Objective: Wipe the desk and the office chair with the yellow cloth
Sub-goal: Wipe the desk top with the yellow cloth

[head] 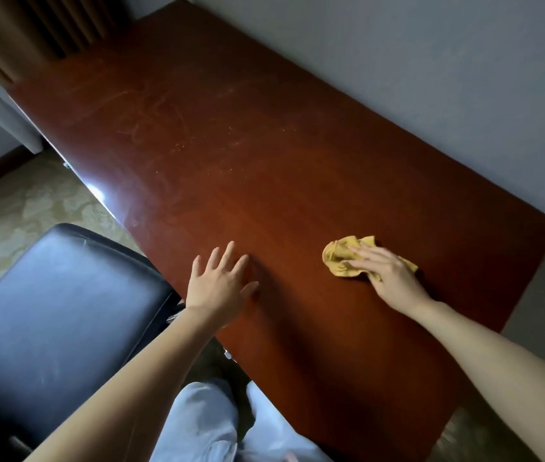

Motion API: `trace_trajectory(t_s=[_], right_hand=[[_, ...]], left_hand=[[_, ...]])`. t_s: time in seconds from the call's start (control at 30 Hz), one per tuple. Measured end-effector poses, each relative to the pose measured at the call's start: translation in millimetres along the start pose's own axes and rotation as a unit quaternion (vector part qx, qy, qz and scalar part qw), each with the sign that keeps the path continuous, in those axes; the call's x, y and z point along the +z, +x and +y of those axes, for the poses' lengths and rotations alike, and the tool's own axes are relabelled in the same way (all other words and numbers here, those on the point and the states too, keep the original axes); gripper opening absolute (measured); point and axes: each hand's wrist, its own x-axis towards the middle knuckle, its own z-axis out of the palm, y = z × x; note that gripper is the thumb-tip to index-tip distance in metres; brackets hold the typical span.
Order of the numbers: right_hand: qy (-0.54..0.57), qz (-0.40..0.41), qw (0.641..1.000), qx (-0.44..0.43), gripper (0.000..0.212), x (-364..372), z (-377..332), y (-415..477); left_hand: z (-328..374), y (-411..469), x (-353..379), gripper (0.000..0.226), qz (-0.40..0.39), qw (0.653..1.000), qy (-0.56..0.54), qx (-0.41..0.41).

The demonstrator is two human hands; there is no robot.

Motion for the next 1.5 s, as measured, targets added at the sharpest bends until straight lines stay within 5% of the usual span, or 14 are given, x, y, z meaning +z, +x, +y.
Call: trace_trajectory(t_s=[0.33,0.53,1.0,1.27,1.5], right_hand=[[-0.022,0.094,0.972,0.213,0.035,4.1,3.3,88.1],[-0.074,0.08,0.964,0.242,0.052,23.1,-16.8,103.5],[-0.018,0.057,0.993,0.097,0.056,119.7,-174.0,104.2],[-0.06,-0.023,0.996,-0.06,0.054,106.3,-176.2,56.2],[-0.076,-0.024,0.995,0.056,0.071,51.6,-108.6,73.2]], left_hand=[[-16.7,-8.0,5.5,0.058,-0.006,1.0,-0.03,0.0],[-41.4,4.8,0.9,0.06,-0.006,0.999,-0.052,0.008],[-125.7,86.3,-36.9,0.086,-0.041,0.989,-0.011,0.139],[-125.2,130.5,-55.6,0.11,-0.083,0.973,0.031,0.215],[-115.8,129.0,-44.2,0.119,-0.075,0.971,0.069,0.216]])
